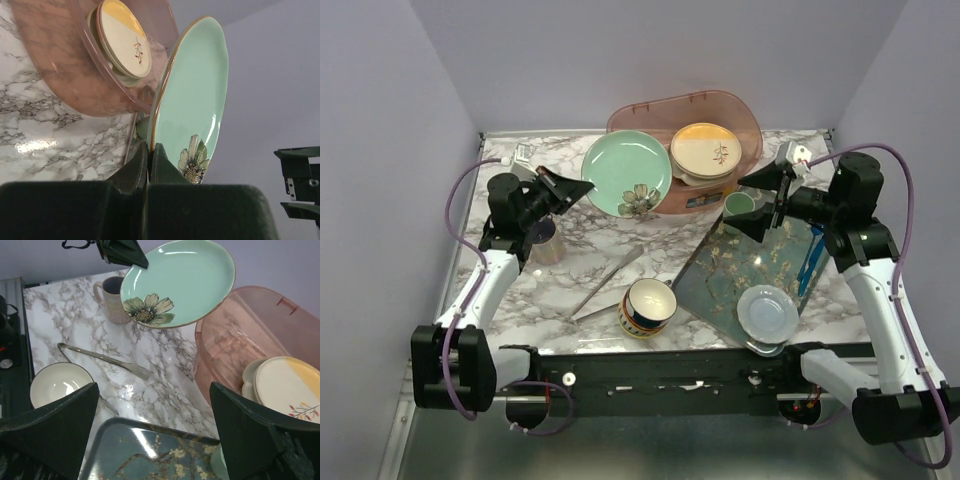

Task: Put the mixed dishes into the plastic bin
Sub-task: Pick up the plate at the center of the board.

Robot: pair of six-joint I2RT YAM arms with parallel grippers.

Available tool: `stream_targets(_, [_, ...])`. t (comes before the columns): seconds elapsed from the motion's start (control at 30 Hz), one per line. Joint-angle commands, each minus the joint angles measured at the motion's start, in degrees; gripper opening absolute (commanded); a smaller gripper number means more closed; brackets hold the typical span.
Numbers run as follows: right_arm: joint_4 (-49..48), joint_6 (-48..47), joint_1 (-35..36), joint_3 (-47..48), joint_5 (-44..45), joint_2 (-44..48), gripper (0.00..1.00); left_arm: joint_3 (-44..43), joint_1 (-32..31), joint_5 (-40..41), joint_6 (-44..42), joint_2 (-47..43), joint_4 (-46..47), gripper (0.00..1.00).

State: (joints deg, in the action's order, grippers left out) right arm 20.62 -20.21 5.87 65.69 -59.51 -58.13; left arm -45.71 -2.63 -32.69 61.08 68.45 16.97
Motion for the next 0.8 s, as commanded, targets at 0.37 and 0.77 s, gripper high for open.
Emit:
stream_targets(0.37, [-9.4,30.7,-0.4,-5.2,-3.2,-6.3,0.99,4.1,-5.2,-0.2,-0.1,-5.7,11.5,0.00])
stream_targets(0.77, [-20.3,47.9,0.6,-11.6,6.4,-9.6,0.91,4.8,-7.1,-0.1,0.6,-5.4,12.9,0.00])
